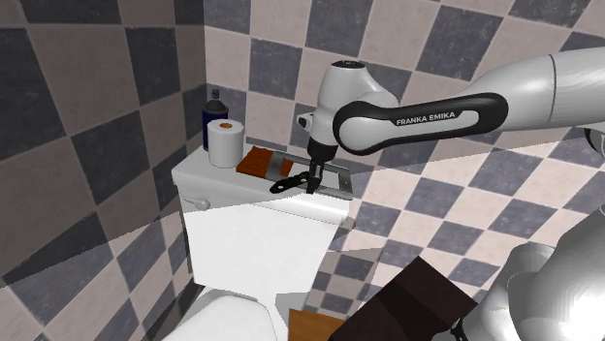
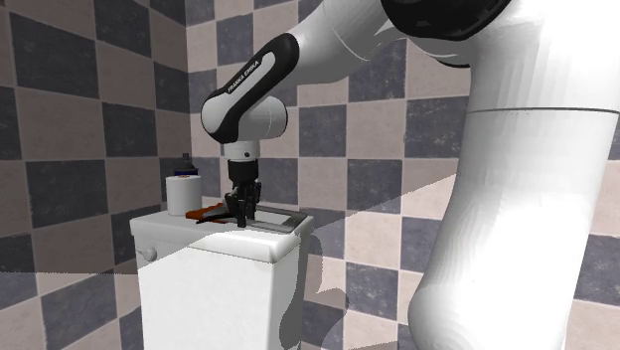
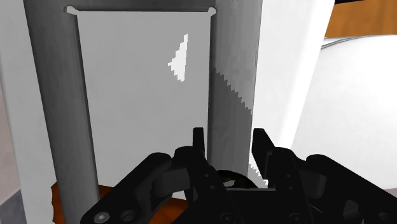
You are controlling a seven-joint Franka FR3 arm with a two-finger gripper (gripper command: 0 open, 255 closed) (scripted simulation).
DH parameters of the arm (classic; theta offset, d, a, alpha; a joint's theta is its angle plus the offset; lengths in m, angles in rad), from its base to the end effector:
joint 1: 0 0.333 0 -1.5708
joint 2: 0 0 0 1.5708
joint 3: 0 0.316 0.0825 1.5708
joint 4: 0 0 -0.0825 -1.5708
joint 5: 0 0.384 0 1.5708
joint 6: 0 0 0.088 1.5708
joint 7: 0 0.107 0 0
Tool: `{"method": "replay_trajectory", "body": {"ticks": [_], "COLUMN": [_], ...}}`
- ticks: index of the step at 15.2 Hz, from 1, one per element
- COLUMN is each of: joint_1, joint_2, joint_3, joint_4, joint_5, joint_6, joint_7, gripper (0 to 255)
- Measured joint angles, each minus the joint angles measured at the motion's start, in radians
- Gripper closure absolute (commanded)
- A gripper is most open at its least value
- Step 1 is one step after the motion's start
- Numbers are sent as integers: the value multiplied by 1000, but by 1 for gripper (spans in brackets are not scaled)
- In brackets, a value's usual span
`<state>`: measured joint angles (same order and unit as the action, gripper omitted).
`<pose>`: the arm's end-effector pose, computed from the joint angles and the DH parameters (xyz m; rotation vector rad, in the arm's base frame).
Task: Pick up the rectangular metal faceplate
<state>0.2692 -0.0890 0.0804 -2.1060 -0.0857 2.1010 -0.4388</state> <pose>0.5018 0.1794 0.4646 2.7944 1.2289 0.1218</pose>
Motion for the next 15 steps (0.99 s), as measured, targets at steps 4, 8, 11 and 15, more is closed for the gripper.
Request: {"method": "replay_trajectory", "body": {"ticks": [4,8,11,15], "joint_1": [0,0,0,-1], "joint_2": [0,-3,-15,-22], "joint_3": [0,0,0,-2], "joint_4": [-1,13,37,83], "joint_5": [0,1,4,7], "joint_6": [1,-17,-53,-104], "joint_7": [0,-2,-5,-13], "gripper": [255,255,255,255]}}
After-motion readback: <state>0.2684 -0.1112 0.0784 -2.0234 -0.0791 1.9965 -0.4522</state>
